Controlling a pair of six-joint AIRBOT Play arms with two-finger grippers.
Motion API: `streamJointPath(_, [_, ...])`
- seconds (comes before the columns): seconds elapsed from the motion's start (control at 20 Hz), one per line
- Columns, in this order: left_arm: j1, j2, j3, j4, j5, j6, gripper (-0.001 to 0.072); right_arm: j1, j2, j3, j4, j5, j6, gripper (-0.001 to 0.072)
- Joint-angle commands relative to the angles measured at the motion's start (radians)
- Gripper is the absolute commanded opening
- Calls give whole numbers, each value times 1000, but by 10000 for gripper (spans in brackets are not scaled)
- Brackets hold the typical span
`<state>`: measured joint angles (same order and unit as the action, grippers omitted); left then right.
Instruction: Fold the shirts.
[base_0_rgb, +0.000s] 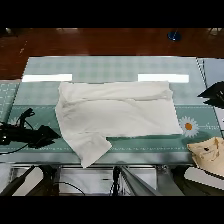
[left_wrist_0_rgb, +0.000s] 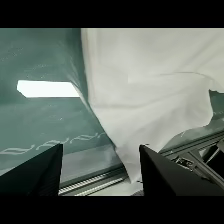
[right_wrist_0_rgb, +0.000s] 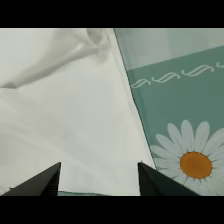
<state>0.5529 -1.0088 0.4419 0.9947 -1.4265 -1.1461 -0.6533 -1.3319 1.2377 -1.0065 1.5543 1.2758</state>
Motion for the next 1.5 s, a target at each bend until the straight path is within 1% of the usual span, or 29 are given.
streamJointPath(0.0, [-78,-18,-11,19,70,-10,585,-2,2,-7,10,-3,-8,528])
streamJointPath(0.3, [-276,-116,-11,13,187,-56,585,-2,2,-7,2,11,-8,528])
streamJointPath(0.5, [-346,-204,-11,-58,273,-52,585,-2,2,-7,2,11,-9,528])
streamJointPath(0.55, [-361,-222,-11,-83,295,-52,573,-2,2,-7,1,13,-9,529])
streamJointPath(0.6, [-375,-237,-11,-98,314,-52,431,-2,2,-7,1,15,-8,528])
streamJointPath(0.65, [-383,-247,-11,-99,328,-51,183,-2,2,-7,1,16,-8,528])
streamJointPath(0.7, [-390,-255,-11,-98,343,-39,63,-2,2,-7,-2,16,-8,528])
streamJointPath(0.85, [-391,-259,-10,-97,365,-31,27,-2,2,-7,-23,24,-6,528])
streamJointPath(0.9, [-391,-258,-10,-97,362,-24,26,-2,2,-7,-37,24,-6,528])
streamJointPath(1.05, [-391,-258,-10,-97,350,-14,26,-3,2,-7,-160,34,13,531])
streamJointPath(1.1, [-391,-258,-10,-97,346,-13,26,-3,2,-11,-186,36,12,566])
streamJointPath(1.15, [-391,-258,-10,-97,342,-13,25,-7,1,-27,-174,37,-10,612])
streamJointPath(1.25, [-391,-258,-10,-97,341,-5,26,-14,-8,-88,-142,48,-47,612])
streamJointPath(1.45, [-390,-258,-10,-97,336,8,26,-44,-16,-277,-166,26,-95,612])
